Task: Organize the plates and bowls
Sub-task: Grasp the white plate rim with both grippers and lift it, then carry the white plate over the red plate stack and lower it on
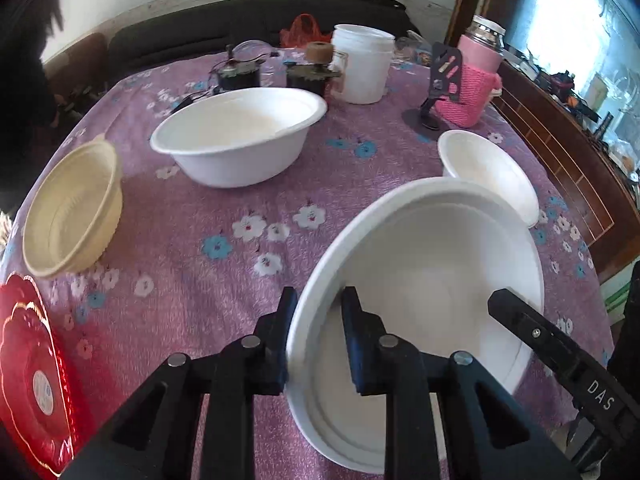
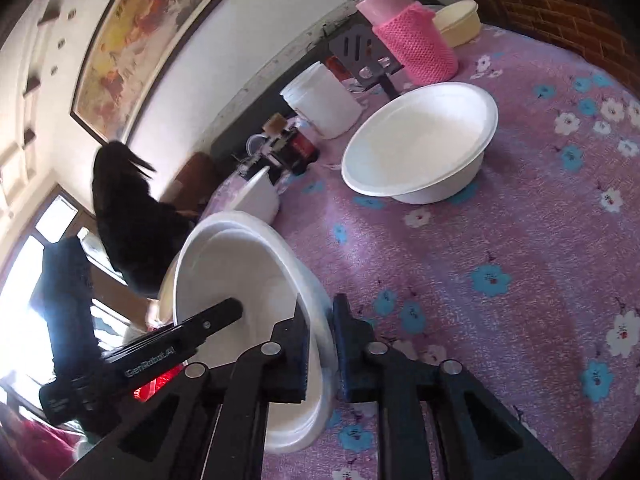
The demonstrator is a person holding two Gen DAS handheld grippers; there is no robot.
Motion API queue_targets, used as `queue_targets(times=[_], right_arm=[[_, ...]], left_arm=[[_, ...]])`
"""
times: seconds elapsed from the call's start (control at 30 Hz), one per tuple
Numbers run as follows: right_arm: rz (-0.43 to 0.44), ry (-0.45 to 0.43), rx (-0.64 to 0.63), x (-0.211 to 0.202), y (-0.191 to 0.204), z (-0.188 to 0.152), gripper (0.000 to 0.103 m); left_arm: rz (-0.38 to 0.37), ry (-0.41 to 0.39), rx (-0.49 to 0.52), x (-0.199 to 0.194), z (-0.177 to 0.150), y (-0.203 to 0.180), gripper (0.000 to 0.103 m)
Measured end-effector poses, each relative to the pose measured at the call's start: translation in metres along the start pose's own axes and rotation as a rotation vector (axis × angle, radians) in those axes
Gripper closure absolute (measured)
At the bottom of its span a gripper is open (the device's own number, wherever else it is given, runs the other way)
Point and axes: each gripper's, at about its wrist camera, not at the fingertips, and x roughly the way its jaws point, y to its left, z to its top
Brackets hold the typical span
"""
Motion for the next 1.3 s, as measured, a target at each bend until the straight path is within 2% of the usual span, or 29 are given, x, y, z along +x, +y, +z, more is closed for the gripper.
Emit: queue_targets(times=[0.17,0.3,0.6,0.8,0.97,1.3], right_arm=[[-0.013,0.004,-0.027,0.005,0.006,-0.003,0.088],[-0.037,0.029,-0.053,0.012,0.01,-0.005,0.088],[-0.055,0.054,-0.078,0.017,0.011,-0.009,0.088],[-0.057,0.082,-0.103,0.021,0.016,-0.013,0.088],[-0.057,0.058,-0.151,0.018,0.025,-0.016,0.09],[0.01,0.044,-0.176,0.013,0.033,-0.02,0.09]], left_arm=[[0.027,-0.054,-0.002,-0.009,-0.008,0.0,0.082],[0.101,-0.104,0.044,-0.016,-0.012,-0.008,0.082],[0.163,-0.154,0.081,-0.026,-0.022,-0.011,0.082],[0.18,-0.172,0.072,-0.033,-0.026,-0.008,0.082],[0.191,-0.199,0.06,-0.042,-0.03,-0.005,0.082],[0.194,-0.232,0.041,-0.062,-0.039,0.003,0.085]])
